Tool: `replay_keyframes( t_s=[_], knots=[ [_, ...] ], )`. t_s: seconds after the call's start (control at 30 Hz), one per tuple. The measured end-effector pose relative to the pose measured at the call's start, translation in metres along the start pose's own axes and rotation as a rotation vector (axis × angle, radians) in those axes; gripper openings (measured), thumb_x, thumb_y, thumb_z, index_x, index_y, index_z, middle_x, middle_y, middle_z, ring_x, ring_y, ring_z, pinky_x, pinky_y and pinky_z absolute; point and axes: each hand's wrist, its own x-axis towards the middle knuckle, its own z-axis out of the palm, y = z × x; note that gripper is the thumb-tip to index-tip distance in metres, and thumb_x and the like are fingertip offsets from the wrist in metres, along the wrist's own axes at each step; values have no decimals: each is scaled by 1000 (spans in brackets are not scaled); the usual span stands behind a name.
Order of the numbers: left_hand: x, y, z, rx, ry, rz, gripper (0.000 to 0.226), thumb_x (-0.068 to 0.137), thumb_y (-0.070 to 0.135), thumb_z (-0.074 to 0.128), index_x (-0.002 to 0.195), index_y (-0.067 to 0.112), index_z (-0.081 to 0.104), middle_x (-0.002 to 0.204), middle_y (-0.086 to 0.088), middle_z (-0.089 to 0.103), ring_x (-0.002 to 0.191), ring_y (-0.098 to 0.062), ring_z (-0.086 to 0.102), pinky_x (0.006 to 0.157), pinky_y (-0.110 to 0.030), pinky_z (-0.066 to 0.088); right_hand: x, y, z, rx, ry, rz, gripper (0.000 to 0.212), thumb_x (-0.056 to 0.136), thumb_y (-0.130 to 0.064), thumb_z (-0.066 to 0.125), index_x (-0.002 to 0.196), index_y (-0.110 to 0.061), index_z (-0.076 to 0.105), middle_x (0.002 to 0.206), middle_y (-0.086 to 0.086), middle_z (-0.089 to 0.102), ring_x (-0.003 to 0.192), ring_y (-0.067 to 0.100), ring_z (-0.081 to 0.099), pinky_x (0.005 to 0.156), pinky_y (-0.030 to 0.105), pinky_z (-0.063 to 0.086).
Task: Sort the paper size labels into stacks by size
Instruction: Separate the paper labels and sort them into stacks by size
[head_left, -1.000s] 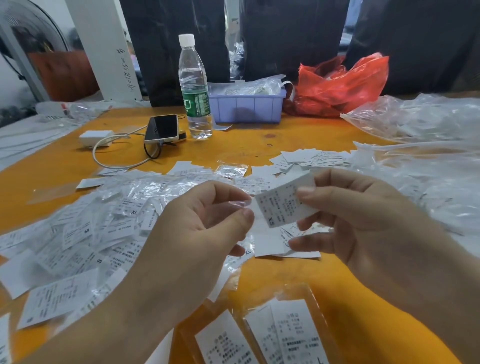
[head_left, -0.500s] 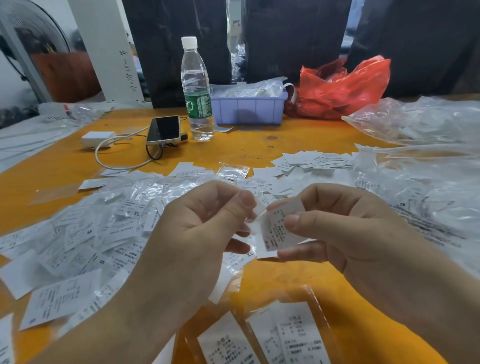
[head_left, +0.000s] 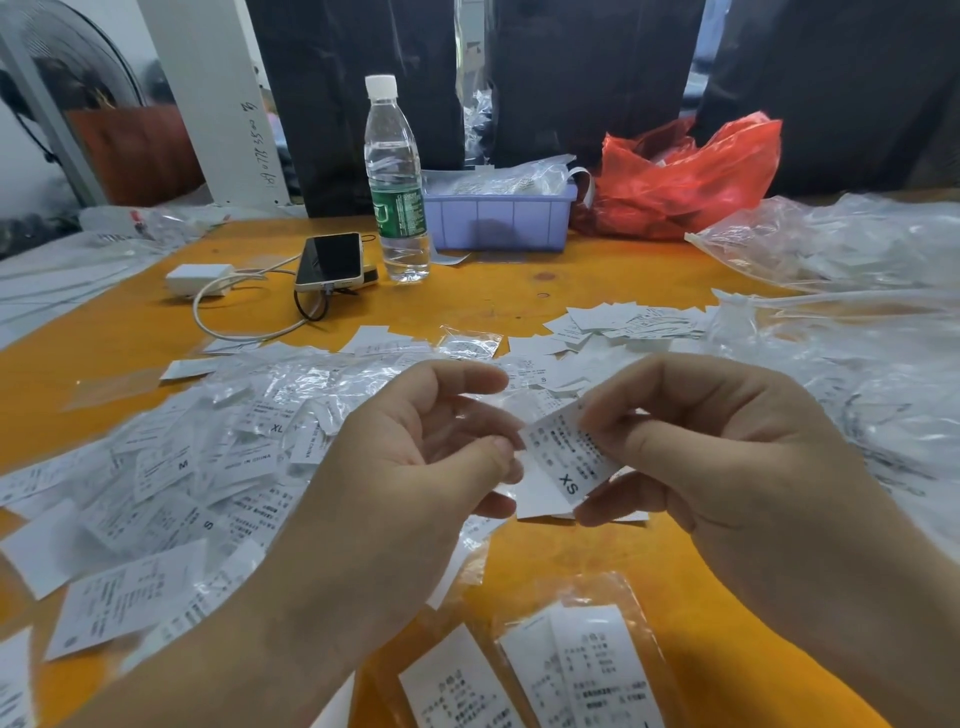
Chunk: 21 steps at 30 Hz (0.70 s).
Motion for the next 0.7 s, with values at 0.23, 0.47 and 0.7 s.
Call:
replay_keyframes(
  t_s=[0.23, 0.47, 0.7],
  knots=[
    [-2, 2, 2, -44, 39, 4, 27, 65, 22, 75, 90, 31, 71, 73, 1, 71, 66, -13, 69, 56, -22, 55, -1, 2, -6, -155, 158, -90, 24, 65, -17, 71, 86, -29, 72, 83, 1, 75, 64, 26, 72, 58, 33, 60],
    [-3, 4, 7, -26, 5, 11, 31, 66, 19, 72, 96, 22, 67, 69, 4, 69, 65, -9, 68, 55, -21, 55, -3, 4, -3, -182, 163, -139, 33, 64, -19, 76, 93, -32, 68, 85, -4, 75, 64, 25, 72, 61, 36, 60],
    [-3, 5, 7, -14, 11, -5, 22, 65, 26, 73, 87, 22, 71, 78, 3, 75, 62, -9, 65, 55, -22, 55, -3, 7, 3, -171, 125, -112, 35, 63, -19, 75, 92, -36, 68, 83, 0, 75, 62, 26, 72, 62, 38, 59]
  ],
)
